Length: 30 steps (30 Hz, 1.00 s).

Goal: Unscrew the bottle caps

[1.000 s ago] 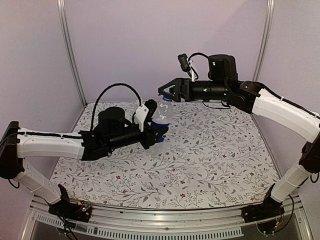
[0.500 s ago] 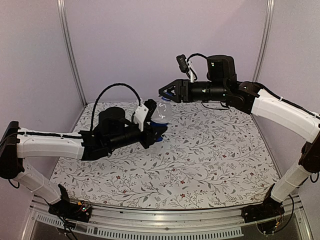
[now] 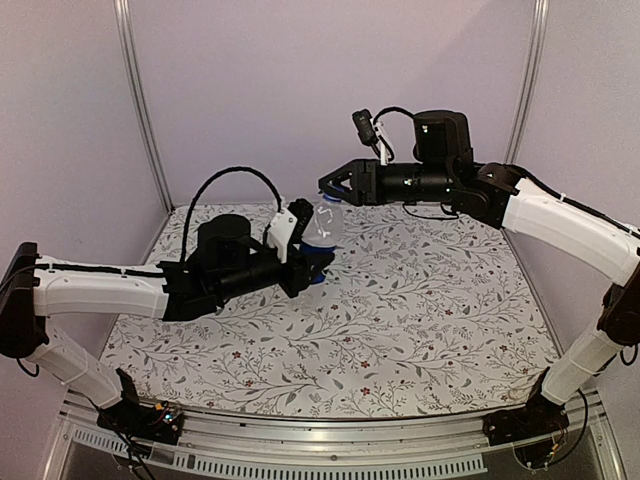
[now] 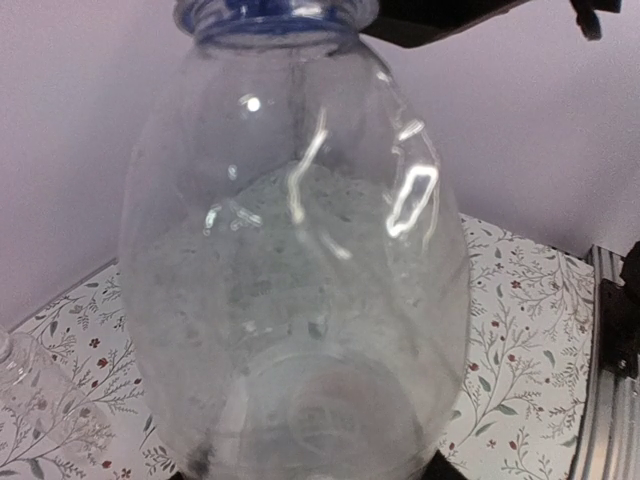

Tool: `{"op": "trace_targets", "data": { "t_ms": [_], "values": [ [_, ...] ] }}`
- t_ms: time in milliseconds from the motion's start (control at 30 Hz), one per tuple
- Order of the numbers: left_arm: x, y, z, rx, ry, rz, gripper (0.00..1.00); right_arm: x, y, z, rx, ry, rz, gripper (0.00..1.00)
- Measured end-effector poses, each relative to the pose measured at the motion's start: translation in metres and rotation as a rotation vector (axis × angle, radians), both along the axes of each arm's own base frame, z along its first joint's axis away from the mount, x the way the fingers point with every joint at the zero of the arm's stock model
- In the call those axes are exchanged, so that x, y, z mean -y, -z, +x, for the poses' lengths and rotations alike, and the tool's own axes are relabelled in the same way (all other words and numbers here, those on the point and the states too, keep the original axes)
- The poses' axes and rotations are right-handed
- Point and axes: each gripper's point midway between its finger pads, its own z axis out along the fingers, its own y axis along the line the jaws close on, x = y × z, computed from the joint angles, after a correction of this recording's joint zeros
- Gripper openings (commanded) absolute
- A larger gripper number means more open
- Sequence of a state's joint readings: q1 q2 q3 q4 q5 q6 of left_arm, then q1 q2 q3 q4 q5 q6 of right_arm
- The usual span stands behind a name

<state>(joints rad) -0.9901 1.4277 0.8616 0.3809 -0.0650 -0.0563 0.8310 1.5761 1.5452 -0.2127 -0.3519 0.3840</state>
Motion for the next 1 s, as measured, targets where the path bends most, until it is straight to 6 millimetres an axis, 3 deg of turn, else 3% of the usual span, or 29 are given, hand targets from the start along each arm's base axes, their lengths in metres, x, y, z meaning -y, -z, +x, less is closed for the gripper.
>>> {"op": "trace_targets", "data": {
  "t_ms": [667, 1000],
  "values": [
    [-0.0007, 0.0001, 0.0009, 0.0, -0.007, 0.001, 0.38, -0.001, 0.0048, 0.0013, -0.005, 0.002, -0.011, 0.44],
    [-0.0014, 0.001, 0.0015, -0.004, -0.012, 0.003, 0.38, -0.0027, 0.0098, 0.0022, 0.003, -0.001, -0.027, 0.2]
  ]
}}
